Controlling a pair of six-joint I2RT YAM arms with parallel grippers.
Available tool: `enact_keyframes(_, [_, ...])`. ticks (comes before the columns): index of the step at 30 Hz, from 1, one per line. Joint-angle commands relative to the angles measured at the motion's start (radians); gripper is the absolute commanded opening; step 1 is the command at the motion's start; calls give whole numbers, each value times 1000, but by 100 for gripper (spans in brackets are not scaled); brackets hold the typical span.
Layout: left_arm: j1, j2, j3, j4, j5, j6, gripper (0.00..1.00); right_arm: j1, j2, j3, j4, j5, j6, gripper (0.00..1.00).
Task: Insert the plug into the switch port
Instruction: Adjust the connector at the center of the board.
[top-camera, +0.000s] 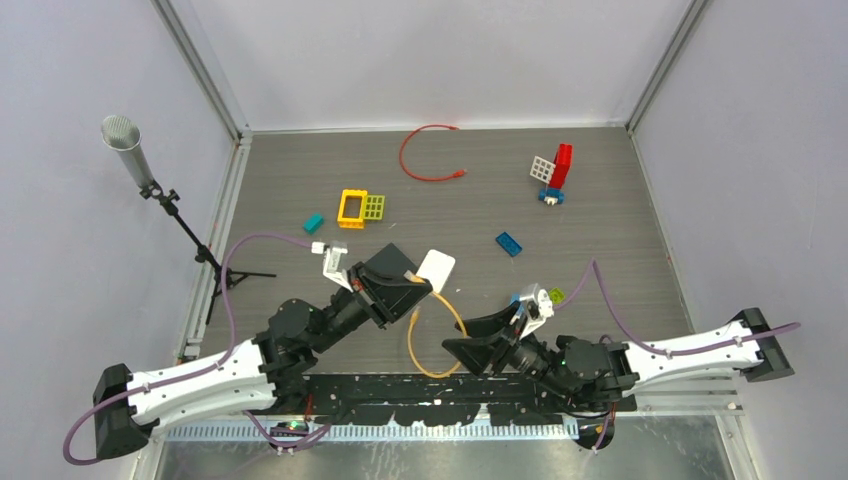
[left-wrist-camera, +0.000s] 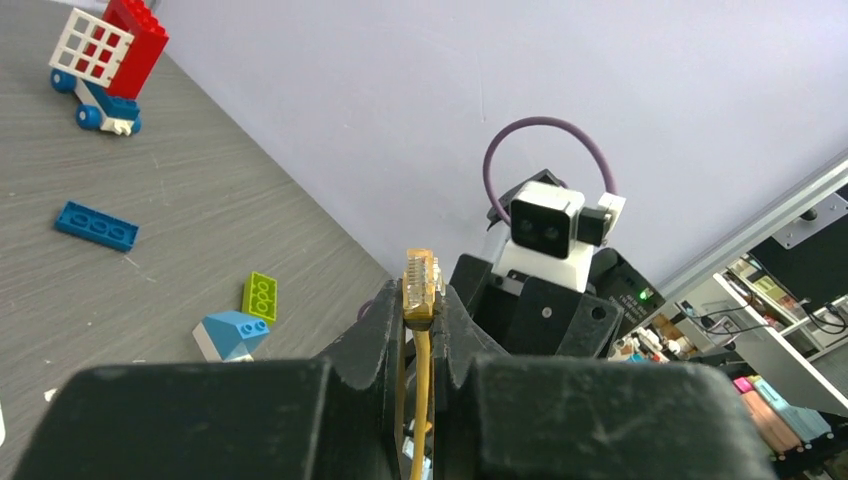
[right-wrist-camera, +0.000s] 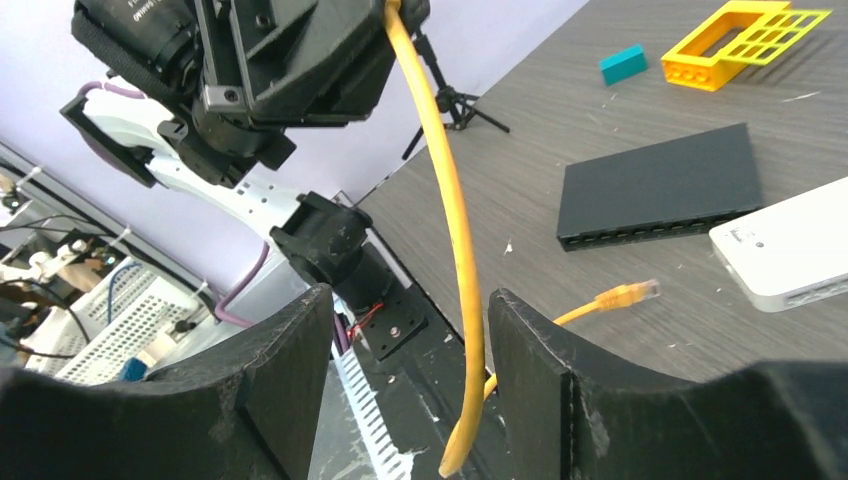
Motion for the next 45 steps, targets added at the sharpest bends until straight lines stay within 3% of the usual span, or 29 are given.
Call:
enact_keyframes(1, [4, -11, 31, 86, 15, 38, 0, 2, 34, -16, 129, -36, 65, 63])
enact_keyframes(4, [3, -46, 53, 3, 34, 53, 0, 2, 11, -10, 100, -43, 67, 63])
enact_keyframes(6, [3, -80, 68, -79, 30, 69, 0, 2, -12, 7, 53, -47, 58, 57])
enact_keyframes(9, [2, -120, 60, -140, 5, 79, 0, 2, -42, 22, -6, -38, 38, 35])
enact_keyframes(11, [2, -134, 49, -159, -18, 79, 0, 2, -58, 34, -45, -16, 28, 5])
enact_keyframes(12, [3, -138, 43, -166, -28, 78, 0, 2, -65, 42, -74, -6, 23, 1])
enact_keyframes(15, [4, -144, 38, -188, -35, 78, 1, 2, -83, 63, -124, 8, -2, 1])
enact_keyframes(21, [2, -199, 67, -332, -51, 93, 64, 2, -128, 128, -261, 104, -38, 0])
enact_keyframes(22, [3, -229, 71, -365, -55, 97, 70, 2, -139, 141, -286, 106, -47, 0])
enact_keyframes(26, [2, -340, 77, -544, -80, 103, 74, 1, -181, 222, -446, 52, -111, 0])
enact_keyframes(29, [3, -451, 72, -692, -127, 84, 75, 2, -151, 328, -666, 143, -116, 1])
enact_keyframes(33, [3, -607, 86, -906, -226, 46, 74, 2, 61, 519, -964, 348, -89, 0])
enact_keyframes(36, [4, -560, 169, -1071, -323, 29, 73, 1, 301, 668, -1179, 471, -72, 0])
enact_keyframes(41, [3, -475, 213, -1088, -352, 52, 71, -27, 743, 856, -1417, 577, -63, 0])
enact_keyframes(45, [4, -479, 247, -1118, -382, 60, 71, -34, 1055, 916, -1465, 617, -38, 1])
